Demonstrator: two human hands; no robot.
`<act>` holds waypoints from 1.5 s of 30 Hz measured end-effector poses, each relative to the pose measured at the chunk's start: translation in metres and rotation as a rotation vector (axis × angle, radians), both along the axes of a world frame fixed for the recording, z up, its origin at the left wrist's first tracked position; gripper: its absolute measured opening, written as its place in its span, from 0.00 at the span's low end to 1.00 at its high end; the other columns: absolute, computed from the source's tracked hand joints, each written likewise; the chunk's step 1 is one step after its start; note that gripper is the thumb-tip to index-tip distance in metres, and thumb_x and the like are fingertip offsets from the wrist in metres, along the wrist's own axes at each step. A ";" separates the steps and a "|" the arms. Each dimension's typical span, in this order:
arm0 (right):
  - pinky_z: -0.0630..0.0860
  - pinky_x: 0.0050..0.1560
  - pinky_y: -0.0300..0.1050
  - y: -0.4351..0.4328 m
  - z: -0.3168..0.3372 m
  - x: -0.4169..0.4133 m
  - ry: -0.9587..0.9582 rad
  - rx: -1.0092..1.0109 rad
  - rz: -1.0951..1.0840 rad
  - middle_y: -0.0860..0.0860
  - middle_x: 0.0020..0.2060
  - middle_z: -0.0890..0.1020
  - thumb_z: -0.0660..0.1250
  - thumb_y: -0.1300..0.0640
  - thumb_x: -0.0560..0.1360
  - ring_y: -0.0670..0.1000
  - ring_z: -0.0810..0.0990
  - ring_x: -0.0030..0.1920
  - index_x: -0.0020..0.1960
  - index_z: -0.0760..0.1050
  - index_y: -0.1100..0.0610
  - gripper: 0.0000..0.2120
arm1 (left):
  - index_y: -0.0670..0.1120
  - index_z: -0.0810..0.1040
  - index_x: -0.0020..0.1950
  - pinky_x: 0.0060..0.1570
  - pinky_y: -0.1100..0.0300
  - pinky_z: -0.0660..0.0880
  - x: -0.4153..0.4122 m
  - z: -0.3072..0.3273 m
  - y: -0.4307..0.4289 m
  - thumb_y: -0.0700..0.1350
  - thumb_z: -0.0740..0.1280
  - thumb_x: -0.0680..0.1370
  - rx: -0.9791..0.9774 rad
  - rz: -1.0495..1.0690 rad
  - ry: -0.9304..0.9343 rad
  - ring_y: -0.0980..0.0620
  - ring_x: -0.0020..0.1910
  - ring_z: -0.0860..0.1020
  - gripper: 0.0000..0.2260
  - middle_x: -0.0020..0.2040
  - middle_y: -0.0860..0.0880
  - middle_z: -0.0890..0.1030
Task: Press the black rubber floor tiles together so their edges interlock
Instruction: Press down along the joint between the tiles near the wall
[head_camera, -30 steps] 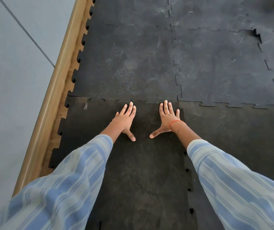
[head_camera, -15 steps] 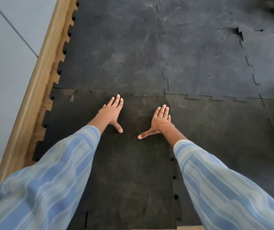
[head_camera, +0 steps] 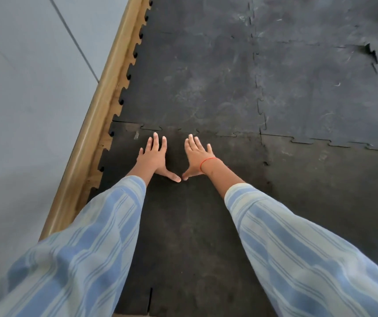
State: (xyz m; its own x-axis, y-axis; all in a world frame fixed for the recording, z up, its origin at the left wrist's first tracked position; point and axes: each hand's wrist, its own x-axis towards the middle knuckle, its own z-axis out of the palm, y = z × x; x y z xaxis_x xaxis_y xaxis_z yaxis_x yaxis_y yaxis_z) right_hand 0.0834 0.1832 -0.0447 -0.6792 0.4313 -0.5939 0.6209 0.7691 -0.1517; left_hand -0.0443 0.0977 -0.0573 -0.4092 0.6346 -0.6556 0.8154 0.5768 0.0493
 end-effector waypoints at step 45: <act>0.44 0.70 0.73 0.006 -0.007 -0.062 -0.255 0.162 0.028 0.52 0.77 0.31 0.74 0.52 0.70 0.58 0.35 0.77 0.77 0.32 0.59 0.57 | 0.45 0.32 0.78 0.75 0.41 0.46 -0.103 0.002 -0.029 0.65 0.76 0.61 -0.080 -0.112 0.162 0.41 0.79 0.40 0.65 0.79 0.43 0.33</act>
State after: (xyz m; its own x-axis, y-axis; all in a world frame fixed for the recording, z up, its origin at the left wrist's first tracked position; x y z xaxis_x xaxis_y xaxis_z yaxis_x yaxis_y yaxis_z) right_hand 0.0215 0.1897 -0.0512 -0.5298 0.5177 -0.6718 0.6018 0.7876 0.1324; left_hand -0.1472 0.0688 -0.0551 -0.4433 0.6305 -0.6371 0.8681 0.4790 -0.1300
